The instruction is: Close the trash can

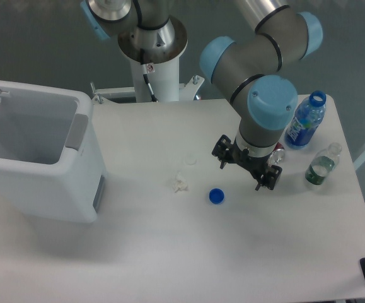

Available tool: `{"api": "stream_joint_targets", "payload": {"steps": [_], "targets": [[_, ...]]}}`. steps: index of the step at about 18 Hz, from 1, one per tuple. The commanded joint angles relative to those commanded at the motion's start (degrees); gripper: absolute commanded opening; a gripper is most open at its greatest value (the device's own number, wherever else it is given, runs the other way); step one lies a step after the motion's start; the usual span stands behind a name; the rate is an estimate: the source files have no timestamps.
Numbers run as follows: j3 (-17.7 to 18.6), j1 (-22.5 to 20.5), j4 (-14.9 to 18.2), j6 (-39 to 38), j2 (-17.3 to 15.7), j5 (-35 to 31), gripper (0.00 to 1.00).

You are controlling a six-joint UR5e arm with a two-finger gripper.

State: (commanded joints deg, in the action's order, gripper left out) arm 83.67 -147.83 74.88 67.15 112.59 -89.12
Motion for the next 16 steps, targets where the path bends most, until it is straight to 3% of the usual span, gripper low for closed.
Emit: {"api": "stream_joint_targets", "payload": {"steps": [5,7,10,12,16], "targets": [[0.7,0.4,-0.4,-0.6,-0.4,0.3,1.0],[3.1,-0.1,-1.5,-0.9,-1.5,3.2,1.0],[7.9,-1.0,-5.4,-1.2,-5.5,4.2,1.0],[8.8,-0.9,-5.1,-1.4,-6.9,4.0,1.0],[9.8,-0.7,-5.1,-11.0,-10.8,3.9,1.0]]}}
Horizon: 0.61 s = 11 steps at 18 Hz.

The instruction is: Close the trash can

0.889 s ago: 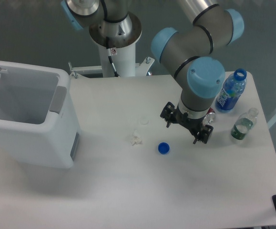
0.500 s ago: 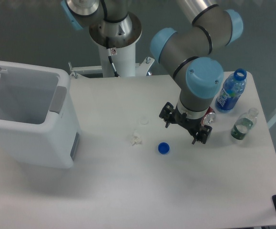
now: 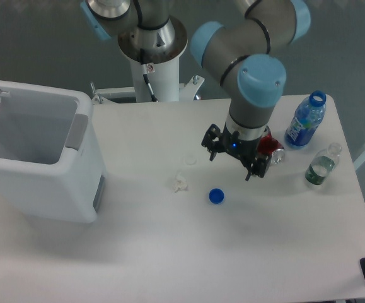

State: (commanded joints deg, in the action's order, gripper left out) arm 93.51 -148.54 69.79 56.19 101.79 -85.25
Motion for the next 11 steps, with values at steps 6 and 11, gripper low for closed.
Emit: {"api": "stream_joint_targets", "payload": {"steps": [6,11], "targets": [[1.0,1.1,0.1,-8.8,-8.6,6.8,1.0],[1.0,2.3,0.0,-19.4,-14.7,14.4,0.63]]}}
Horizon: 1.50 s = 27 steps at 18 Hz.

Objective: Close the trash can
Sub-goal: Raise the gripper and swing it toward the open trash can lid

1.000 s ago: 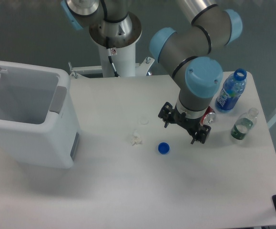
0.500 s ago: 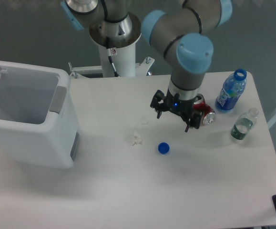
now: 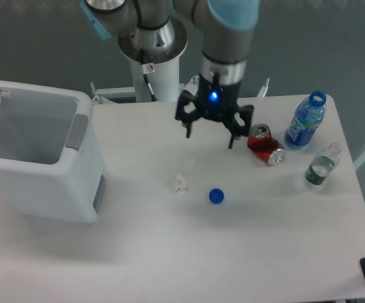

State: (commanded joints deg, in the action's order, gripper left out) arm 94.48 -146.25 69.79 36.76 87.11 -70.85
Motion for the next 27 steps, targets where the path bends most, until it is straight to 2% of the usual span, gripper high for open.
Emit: {"api": "stream_joint_targets", "payload": {"steps": [3,5,11,13,20,27], "targets": [[-0.3,1.9,0.1,-5.3,-1.8,2.4,0.38],[-0.5,2.8,-0.3,-10.2,-2.8,2.5,0.29],[-4.7,9.1,-0.4,-25.0,-3.2,3.3,0.19],[-6.1,11.3,-0.4,-28.7,-3.9,3.3,0.12],[-6.1,17.2,-0.4,-33.0,-6.8,4.8,0.11],[-8.1,22.2,-0.4,-34.6,-6.7,8.0,0.11]]}}
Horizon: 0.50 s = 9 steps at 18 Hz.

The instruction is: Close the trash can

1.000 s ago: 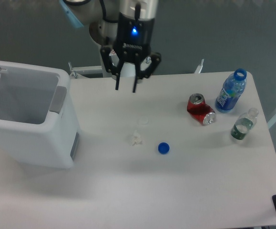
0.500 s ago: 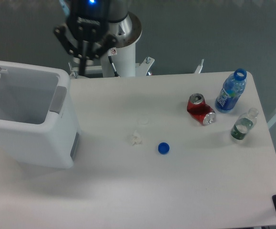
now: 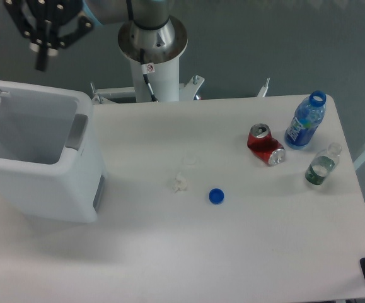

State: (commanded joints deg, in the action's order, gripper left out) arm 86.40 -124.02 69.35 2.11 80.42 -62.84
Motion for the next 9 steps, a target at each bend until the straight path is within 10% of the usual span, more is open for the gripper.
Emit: {"api": "stream_joint_targets", "payload": {"steps": [9], "targets": [[-4.5,5.8,0.0,-0.1,2.1,1.3,0.12]]}}
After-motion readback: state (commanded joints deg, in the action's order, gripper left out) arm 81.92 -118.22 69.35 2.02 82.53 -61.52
